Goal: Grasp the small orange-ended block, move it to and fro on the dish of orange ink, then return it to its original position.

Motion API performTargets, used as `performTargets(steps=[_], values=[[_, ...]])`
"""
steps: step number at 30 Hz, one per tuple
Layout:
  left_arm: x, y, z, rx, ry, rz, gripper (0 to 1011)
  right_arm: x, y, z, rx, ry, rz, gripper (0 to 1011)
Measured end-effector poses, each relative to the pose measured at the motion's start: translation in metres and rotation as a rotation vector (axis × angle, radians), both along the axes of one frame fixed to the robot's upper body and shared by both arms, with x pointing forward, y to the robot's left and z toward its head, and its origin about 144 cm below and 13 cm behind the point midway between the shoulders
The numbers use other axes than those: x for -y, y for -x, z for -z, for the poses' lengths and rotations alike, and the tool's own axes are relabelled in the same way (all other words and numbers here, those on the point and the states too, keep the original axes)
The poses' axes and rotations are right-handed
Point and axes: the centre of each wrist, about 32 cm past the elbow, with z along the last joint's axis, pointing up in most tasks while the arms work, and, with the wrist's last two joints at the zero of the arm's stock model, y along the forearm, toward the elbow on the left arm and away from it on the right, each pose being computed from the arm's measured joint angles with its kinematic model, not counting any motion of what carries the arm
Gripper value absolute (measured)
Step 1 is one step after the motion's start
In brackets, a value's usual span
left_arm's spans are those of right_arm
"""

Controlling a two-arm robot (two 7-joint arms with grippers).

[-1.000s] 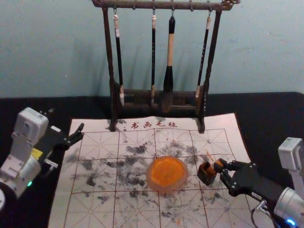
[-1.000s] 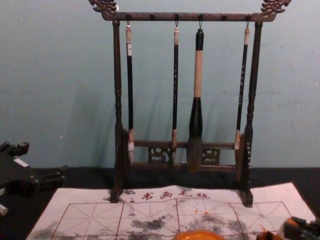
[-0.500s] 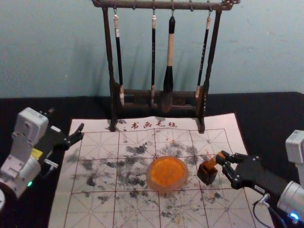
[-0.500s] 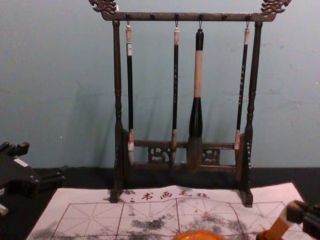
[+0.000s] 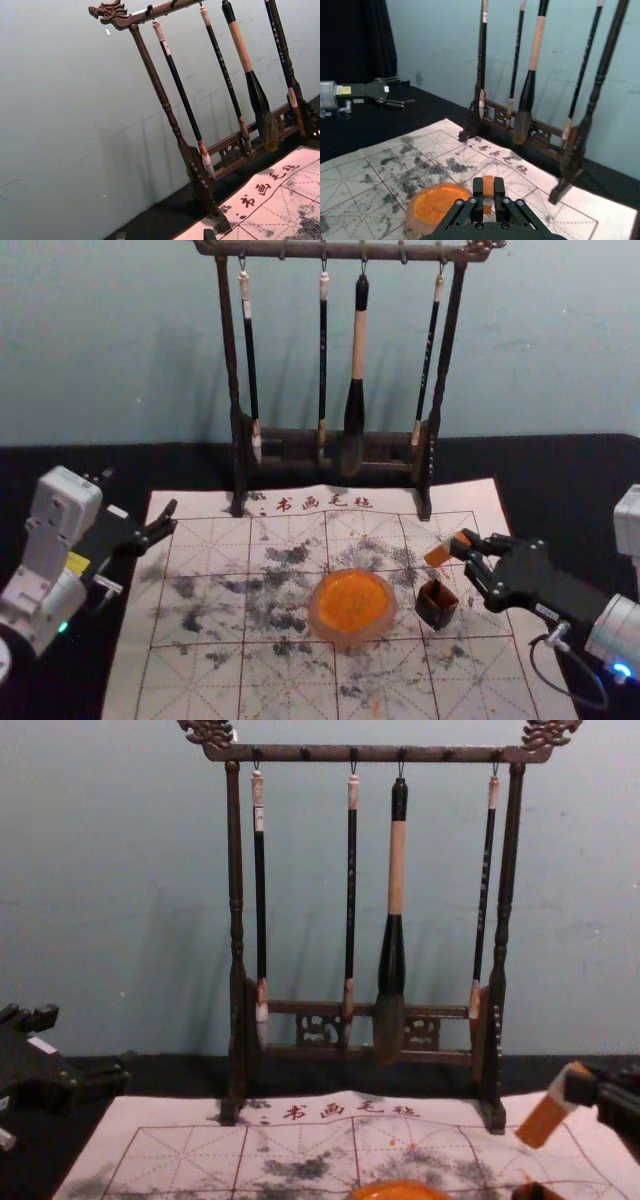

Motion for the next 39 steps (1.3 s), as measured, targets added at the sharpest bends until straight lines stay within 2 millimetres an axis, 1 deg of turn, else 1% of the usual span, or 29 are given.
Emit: performTargets(steps=[7,12,20,26,39], values=[[0.000,0.000,0.000,0.000,0.000,0.000,1001,-0.008,-0.010,-0.010,-0.001,0.014,-0.054,71],[0.000,0.000,0.000,0.000,0.000,0.000,1001,-0.017,-0.021,-0.018,-0.011,0.040,-0.101,71],[0.000,0.000,0.000,0.000,0.000,0.000,1001,-0.036,-0.039,-0.025,-0.046,0.123,-0.179,71],[0.000,0.000,0.000,0.000,0.000,0.000,1002,-0.048,-0.046,-0.027,-0.066,0.184,-0.218,71],[0.000,0.000,0.000,0.000,0.000,0.000,1001,-0.060,-0.054,-0.030,-0.085,0.245,-0.269,71]])
